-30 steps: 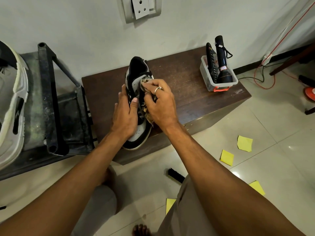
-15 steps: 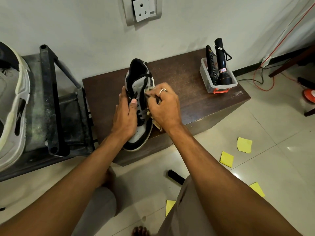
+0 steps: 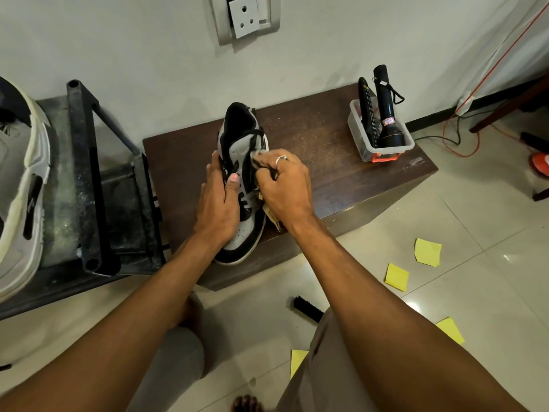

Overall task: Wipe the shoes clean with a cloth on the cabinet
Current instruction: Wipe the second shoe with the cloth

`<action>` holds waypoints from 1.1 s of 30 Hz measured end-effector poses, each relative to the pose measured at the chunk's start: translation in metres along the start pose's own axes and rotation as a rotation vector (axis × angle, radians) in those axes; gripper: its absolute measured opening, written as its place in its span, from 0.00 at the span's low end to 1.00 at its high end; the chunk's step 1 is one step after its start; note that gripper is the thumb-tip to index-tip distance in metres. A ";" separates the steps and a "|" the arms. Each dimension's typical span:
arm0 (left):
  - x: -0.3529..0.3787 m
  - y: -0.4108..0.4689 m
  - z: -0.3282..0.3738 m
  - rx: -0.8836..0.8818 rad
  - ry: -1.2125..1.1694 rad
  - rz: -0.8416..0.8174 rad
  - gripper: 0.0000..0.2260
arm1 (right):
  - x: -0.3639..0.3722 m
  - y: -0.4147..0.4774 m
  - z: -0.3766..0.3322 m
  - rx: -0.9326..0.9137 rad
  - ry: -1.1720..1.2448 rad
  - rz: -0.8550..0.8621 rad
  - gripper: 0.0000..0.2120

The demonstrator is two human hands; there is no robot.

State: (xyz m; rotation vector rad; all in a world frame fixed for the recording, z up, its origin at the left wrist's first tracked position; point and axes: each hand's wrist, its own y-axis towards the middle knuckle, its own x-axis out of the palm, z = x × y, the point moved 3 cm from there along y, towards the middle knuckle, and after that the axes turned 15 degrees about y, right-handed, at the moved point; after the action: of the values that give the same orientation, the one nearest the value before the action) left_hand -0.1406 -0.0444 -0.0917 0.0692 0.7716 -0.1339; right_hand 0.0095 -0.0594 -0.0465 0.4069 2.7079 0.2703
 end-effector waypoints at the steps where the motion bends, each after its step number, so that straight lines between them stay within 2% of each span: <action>1: 0.000 0.000 0.000 -0.007 -0.001 0.002 0.30 | 0.001 0.001 -0.001 -0.014 -0.016 -0.004 0.13; 4: 0.000 -0.001 0.003 -0.028 0.006 0.012 0.30 | 0.008 0.002 0.002 0.002 -0.096 -0.030 0.18; 7: -0.001 -0.002 0.006 -0.013 0.020 0.016 0.30 | 0.008 0.003 0.002 0.009 -0.117 0.017 0.18; 9: -0.002 -0.003 0.007 -0.010 0.027 0.016 0.29 | 0.008 0.003 0.000 0.047 -0.116 0.024 0.16; 13: -0.001 -0.002 0.005 -0.010 0.023 0.029 0.29 | 0.010 0.000 -0.003 0.067 -0.124 -0.094 0.07; 14: -0.001 -0.001 0.005 -0.013 0.028 0.030 0.29 | 0.009 -0.002 -0.002 0.088 -0.112 -0.107 0.08; 16: 0.000 -0.001 0.004 -0.011 0.038 0.034 0.30 | 0.004 -0.002 0.001 0.126 -0.043 -0.077 0.10; 19: 0.001 -0.001 0.003 -0.026 0.043 0.027 0.30 | -0.002 0.000 0.000 0.053 0.070 0.061 0.08; 20: 0.001 -0.001 0.002 -0.029 0.042 0.025 0.30 | -0.001 0.002 -0.001 0.036 0.063 0.069 0.11; 22: 0.001 -0.002 0.003 -0.030 0.035 0.029 0.30 | 0.002 0.004 -0.001 0.037 0.015 0.001 0.16; 24: 0.001 -0.001 0.004 -0.035 0.027 0.031 0.30 | 0.004 0.003 -0.001 0.056 -0.022 -0.069 0.18; 29: 0.000 -0.002 0.005 -0.033 0.028 0.033 0.30 | 0.001 0.001 -0.003 0.129 0.012 -0.121 0.08; 33: 0.001 -0.001 0.004 -0.033 0.027 0.027 0.29 | -0.004 0.000 -0.005 0.093 0.153 0.034 0.08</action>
State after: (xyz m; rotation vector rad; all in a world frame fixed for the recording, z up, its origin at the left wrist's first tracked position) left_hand -0.1375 -0.0459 -0.0895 0.0499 0.7998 -0.0943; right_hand 0.0105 -0.0614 -0.0407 0.4781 2.8738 0.1923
